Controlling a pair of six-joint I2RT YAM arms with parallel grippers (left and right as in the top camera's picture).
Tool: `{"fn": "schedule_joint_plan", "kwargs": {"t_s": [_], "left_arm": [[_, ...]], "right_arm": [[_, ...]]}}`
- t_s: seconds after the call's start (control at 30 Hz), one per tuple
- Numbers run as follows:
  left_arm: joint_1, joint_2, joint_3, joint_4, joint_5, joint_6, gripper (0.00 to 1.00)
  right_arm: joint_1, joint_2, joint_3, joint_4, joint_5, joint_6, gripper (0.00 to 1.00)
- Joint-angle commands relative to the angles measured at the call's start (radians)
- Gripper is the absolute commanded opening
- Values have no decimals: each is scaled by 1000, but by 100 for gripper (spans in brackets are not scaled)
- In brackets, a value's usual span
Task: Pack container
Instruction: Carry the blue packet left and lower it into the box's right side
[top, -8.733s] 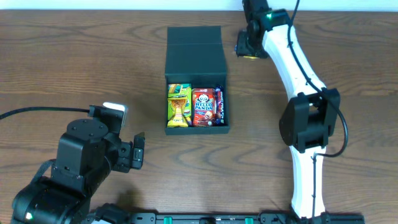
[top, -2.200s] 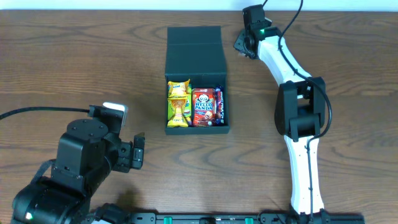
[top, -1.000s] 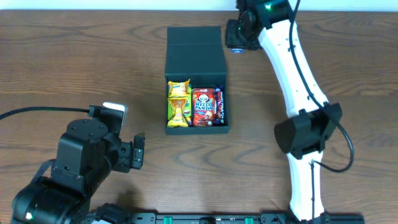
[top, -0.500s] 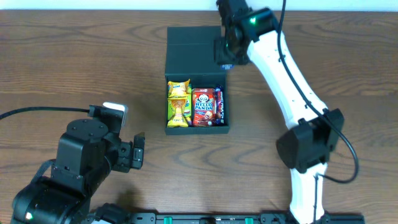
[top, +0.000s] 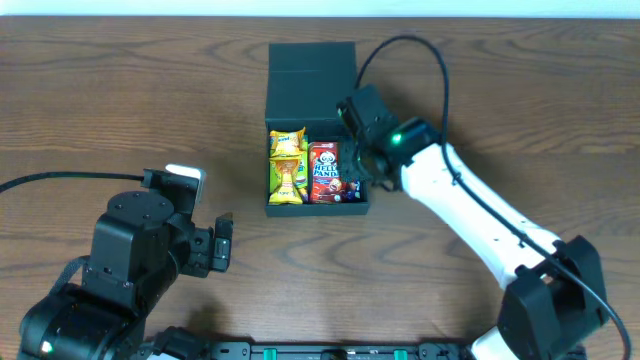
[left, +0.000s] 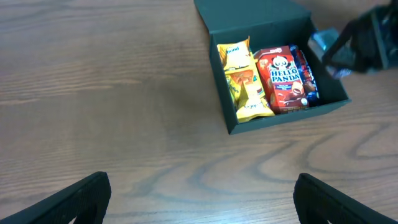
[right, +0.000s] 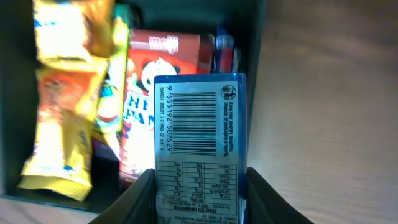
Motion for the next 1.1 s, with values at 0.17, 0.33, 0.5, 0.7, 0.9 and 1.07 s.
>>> {"fn": "schedule_joint_plan", "kwargs": {"t_s": [0.17,0.33,0.5,0.7,0.9,1.07], "left_arm": [[2,0,-3,-3,-9,-4,95],[2,0,-3,-3,-10,-4,95],[2,0,-3,-3,-10,-4,95],[2,0,-3,-3,-10,-4,95],[2,0,-3,-3,-10,-4,95],[2,0,-3,-3,-9,-4,95]], "right_arm": [[93,-28,-56,56,174,66,1],[106,-23,-58,61,237,92,2],[106,10,-58,60,257,90,1],[106,52,-58,66,257,63,1],[106,61,-58,74,257,60,32],[105,61,-58,83,267,48,47]]}}
